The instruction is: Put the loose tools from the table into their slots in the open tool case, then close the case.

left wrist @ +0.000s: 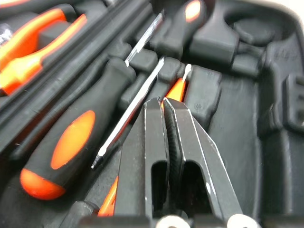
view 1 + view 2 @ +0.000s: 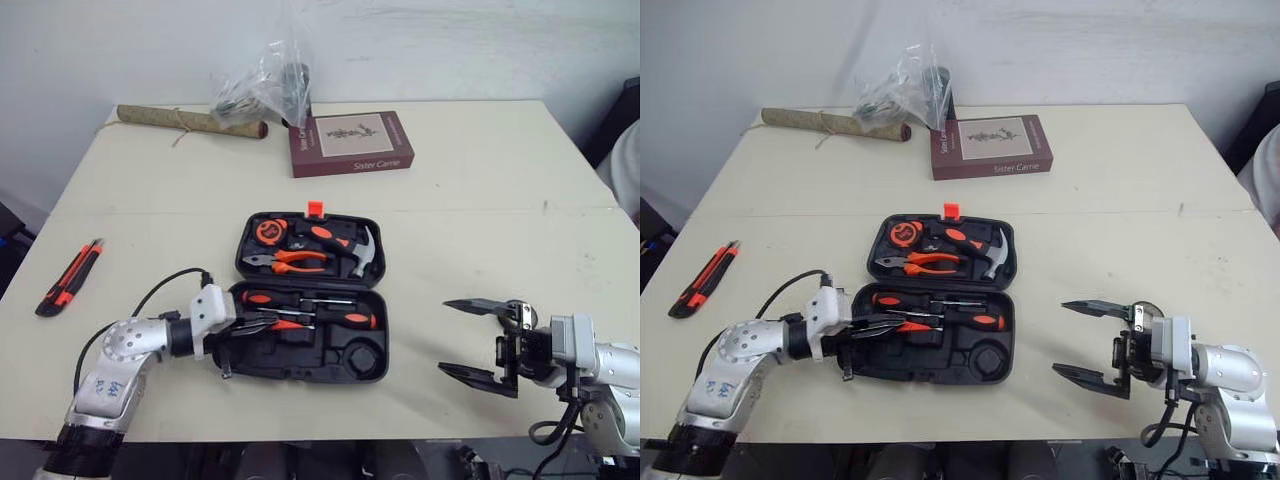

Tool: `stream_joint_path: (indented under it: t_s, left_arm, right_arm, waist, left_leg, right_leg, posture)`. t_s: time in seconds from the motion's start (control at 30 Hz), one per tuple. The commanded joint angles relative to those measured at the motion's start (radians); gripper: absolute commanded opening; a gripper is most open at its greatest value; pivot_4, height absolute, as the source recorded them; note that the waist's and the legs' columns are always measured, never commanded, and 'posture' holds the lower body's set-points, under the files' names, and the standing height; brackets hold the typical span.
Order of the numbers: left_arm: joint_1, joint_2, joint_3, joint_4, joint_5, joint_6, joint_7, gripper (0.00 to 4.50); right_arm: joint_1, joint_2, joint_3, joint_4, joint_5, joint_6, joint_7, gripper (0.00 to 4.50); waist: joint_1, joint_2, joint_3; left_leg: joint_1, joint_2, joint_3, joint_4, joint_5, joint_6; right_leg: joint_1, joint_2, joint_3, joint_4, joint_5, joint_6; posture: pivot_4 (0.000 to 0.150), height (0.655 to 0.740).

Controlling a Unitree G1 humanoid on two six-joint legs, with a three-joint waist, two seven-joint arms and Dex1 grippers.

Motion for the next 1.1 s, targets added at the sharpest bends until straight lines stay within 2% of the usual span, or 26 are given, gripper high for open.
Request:
stream_joint_path:
  t_s: [0.03, 0.1, 0.2, 0.37, 0.4, 0.47, 0.6, 0.8, 0.97, 1.1]
  left_arm:
    - [0.08, 0.04, 0.214, -0.15, -0.168, 0.052, 0.029, 0.06]
    - [0.169, 0.076, 0.345, -0.146, -0.172, 0.066, 0.041, 0.06]
    - [0.278, 0.086, 0.561, -0.033, -0.126, -0.009, 0.081, 0.85]
    - [0.404, 0.085, 0.82, 0.262, -0.035, -0.194, 0.144, 2.91]
    - [0.419, 0.089, 0.847, 0.31, -0.032, -0.21, 0.149, 3.5]
    - [0.463, 0.118, 0.935, 0.487, -0.003, -0.249, 0.217, 4.39]
    - [0.505, 0.141, 0.998, 0.639, 0.0, -0.271, 0.28, 4.45]
    - [0.45, 0.132, 0.935, 0.509, -0.052, -0.192, 0.289, 4.45]
    - [0.326, 0.212, 0.828, 0.401, -0.079, 0.058, 0.34, 4.45]
    - [0.173, 0.33, 0.687, 0.398, -0.084, 0.285, 0.337, 4.45]
  right_arm:
    - [0.035, -0.036, -0.122, 0.054, 0.031, -0.062, 0.041, 4.5]
    - [0.059, -0.072, -0.196, 0.137, 0.029, -0.091, 0.065, 4.5]
    - [0.06, -0.109, -0.307, 0.355, 0.004, -0.196, 0.067, 4.5]
    - [0.078, -0.169, -0.426, 0.712, -0.05, -0.376, 0.054, 4.5]
    - [0.082, -0.181, -0.435, 0.759, -0.056, -0.399, 0.06, 4.5]
    - [0.101, -0.209, -0.465, 0.874, -0.071, -0.448, 0.034, 4.5]
    - [0.125, -0.198, -0.469, 0.924, -0.067, -0.507, 0.041, 4.5]
    - [0.122, -0.137, -0.432, 0.807, -0.02, -0.46, 0.08, 4.5]
    - [0.128, -0.05, -0.361, 0.473, 0.074, -0.271, 0.009, 4.5]
    - [0.043, -0.021, -0.282, 0.352, 0.102, -0.169, 0.001, 4.5]
  waist:
    - [0.005, -0.001, 0.001]
    - [0.006, -0.001, 0.001]
    - [0.006, -0.002, 0.001]
    - [0.003, -0.005, 0.001]
    - [0.003, -0.005, 0.001]
    - [0.0, -0.005, 0.001]
    - [-0.01, -0.008, 0.001]
    - [-0.016, -0.008, -0.001]
    - [-0.016, -0.007, -0.001]
    - [-0.019, -0.006, -0.001]
  left_leg:
    - [-0.001, 0.0, -0.001, 0.0, 0.0, 0.0]
    - [0.0, -0.001, -0.001, 0.0, 0.0, 0.0]
    - [0.0, -0.005, 0.0, 0.0, -0.001, 0.003]
    - [0.0, -0.005, 0.0, -0.001, -0.004, 0.005]
    - [0.0, -0.005, 0.0, -0.002, -0.005, 0.005]
    - [0.0, -0.005, 0.002, -0.001, -0.005, 0.006]
    - [0.001, -0.004, 0.001, -0.002, -0.01, 0.009]
    - [0.001, -0.001, -0.002, -0.002, -0.014, 0.001]
    - [0.001, 0.0, -0.002, -0.002, -0.011, -0.005]
    - [0.001, -0.001, -0.002, -0.003, -0.009, -0.006]
  right_leg:
    - [0.0, -0.003, -0.001, 0.0, 0.0, 0.0]
    - [0.001, -0.005, -0.001, -0.002, 0.0, 0.0]
    - [0.002, -0.006, -0.004, -0.004, 0.0, 0.0]
    - [0.002, -0.008, -0.006, -0.006, 0.0, 0.001]
    - [0.002, -0.009, -0.006, -0.007, 0.0, 0.001]
    - [0.001, -0.01, -0.008, -0.007, 0.0, 0.001]
    - [0.001, -0.012, -0.006, -0.007, 0.0, 0.001]
    - [0.001, -0.013, -0.004, -0.007, 0.0, -0.001]
    - [0.001, -0.012, -0.004, -0.004, -0.001, -0.002]
    - [0.001, -0.011, -0.005, -0.004, -0.001, -0.002]
  posture:
    - [0.15, 0.74]
    - [0.15, 0.74]
    - [0.15, 0.74]
    - [0.15, 0.74]
    - [0.15, 0.74]
    - [0.15, 0.74]
    - [0.15, 0.74]
    - [0.15, 0.74]
    - [0.15, 0.74]
    - [0.15, 0.74]
